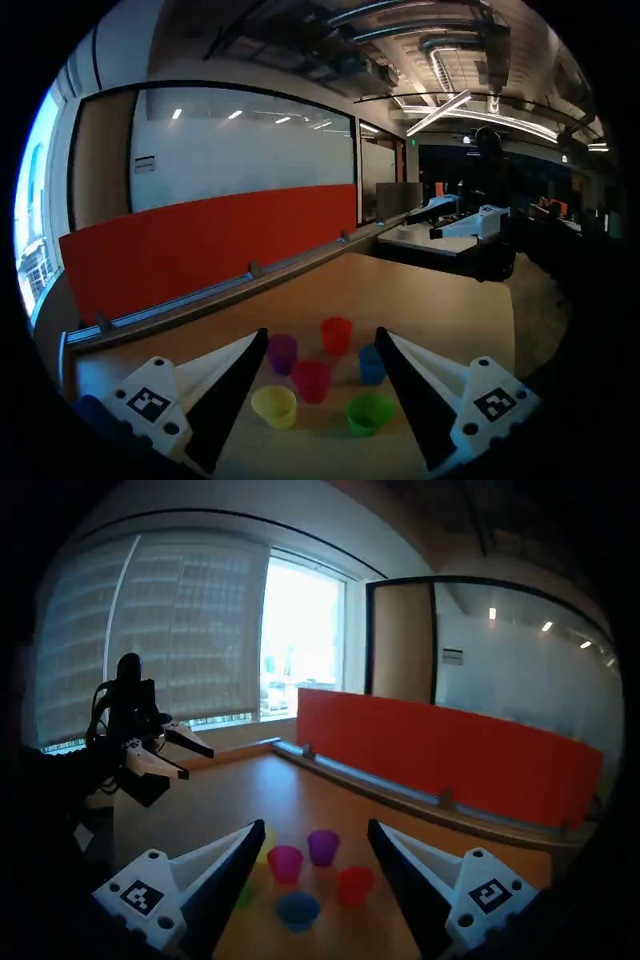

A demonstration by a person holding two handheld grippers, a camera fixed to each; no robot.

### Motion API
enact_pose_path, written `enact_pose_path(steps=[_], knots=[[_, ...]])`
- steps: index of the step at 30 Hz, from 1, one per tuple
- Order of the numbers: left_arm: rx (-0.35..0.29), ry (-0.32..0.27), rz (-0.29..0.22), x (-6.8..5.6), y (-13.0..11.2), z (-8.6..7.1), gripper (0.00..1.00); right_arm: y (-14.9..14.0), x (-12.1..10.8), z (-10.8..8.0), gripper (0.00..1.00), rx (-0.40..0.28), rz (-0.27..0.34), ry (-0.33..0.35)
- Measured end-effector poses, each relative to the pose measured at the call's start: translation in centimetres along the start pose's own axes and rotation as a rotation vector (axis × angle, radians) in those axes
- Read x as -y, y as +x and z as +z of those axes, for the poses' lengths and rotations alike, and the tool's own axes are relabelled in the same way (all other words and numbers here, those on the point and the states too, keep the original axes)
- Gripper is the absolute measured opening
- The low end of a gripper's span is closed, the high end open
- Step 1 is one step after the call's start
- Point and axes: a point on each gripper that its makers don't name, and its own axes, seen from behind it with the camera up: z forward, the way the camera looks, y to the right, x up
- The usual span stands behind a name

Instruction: Pour water

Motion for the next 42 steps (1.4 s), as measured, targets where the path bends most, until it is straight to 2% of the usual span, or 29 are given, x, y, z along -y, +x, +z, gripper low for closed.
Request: enact_pose_path(steps=[6,12,18,21,27,42], knots=[[0.02,-0.037,0.014,-0.4,-0.6,0.3,1.0,-1.2,-0.3,-0.1,1.0,0.055,-0.015,0.015],[0.059,-0.056,0.042,-0.7,-2.3,0.7,1.0,-2.7,0.0,0.1,0.99,0.095,-0.037,0.036],[0.106,-0.073,0.056,-1.3,-4.8,1.4,1.0,-5.2,0.3,0.7,1.0,0.138,-0.039,0.051],[0.139,-0.078,0.054,-1.5,-6.5,2.0,1.0,-6.5,0.2,1.2,1.0,0.155,-0.029,0.05],[0.194,-0.087,0.084,-2.0,-9.5,3.0,1.0,-9.2,0.1,2.0,1.0,0.183,-0.001,0.059],[0.263,-0.142,0.114,-3.8,-14.7,4.2,1.0,-15.0,0.2,3.9,1.0,0.258,-0.055,0.072]])
